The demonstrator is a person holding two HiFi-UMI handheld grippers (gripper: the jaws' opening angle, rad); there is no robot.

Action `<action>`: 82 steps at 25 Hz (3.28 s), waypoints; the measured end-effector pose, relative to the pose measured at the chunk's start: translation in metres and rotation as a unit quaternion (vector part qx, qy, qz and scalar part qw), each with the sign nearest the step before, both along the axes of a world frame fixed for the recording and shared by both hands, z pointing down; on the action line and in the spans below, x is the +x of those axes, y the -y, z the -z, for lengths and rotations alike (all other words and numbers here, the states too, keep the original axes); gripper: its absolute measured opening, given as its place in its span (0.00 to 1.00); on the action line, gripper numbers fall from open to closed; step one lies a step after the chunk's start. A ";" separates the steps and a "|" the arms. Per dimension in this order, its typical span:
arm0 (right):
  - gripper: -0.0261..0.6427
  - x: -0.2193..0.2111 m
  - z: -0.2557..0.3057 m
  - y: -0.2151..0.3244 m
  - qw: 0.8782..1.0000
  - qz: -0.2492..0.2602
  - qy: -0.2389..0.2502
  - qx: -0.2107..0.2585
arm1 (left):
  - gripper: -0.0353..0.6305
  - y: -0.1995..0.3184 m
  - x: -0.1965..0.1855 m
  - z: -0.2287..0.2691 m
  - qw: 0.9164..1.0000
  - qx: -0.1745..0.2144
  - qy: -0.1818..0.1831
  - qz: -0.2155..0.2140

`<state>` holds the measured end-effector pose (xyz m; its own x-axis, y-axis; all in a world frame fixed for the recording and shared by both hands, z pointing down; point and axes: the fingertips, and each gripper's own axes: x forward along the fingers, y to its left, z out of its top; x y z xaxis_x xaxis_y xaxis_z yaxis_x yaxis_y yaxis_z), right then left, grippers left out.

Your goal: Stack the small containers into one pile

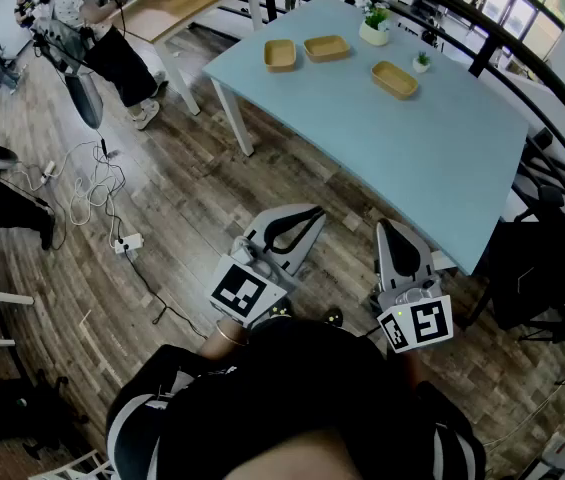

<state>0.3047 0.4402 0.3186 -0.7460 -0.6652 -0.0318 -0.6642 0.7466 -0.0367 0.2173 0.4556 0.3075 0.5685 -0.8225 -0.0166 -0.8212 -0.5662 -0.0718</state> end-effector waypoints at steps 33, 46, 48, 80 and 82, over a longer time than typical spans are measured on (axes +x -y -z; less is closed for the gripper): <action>0.04 0.119 -0.027 0.016 0.996 -0.038 0.069 -0.038 | 0.08 0.018 0.095 -0.031 0.998 -0.038 0.040 -0.014; 0.04 0.074 -0.024 0.072 0.997 -0.037 0.055 -0.040 | 0.08 0.076 0.046 -0.030 0.999 -0.025 0.024 -0.011; 0.04 0.059 -0.023 0.085 0.997 -0.037 0.050 -0.041 | 0.08 0.088 0.032 -0.031 0.999 -0.026 0.019 -0.011; 0.05 -0.150 -0.027 0.251 0.994 -0.094 0.021 -0.061 | 0.09 0.264 -0.200 -0.053 0.998 -0.048 -0.002 -0.032; 0.05 -0.153 -0.029 0.254 0.993 -0.099 0.021 -0.065 | 0.09 0.268 -0.204 -0.055 0.998 -0.050 -0.004 -0.036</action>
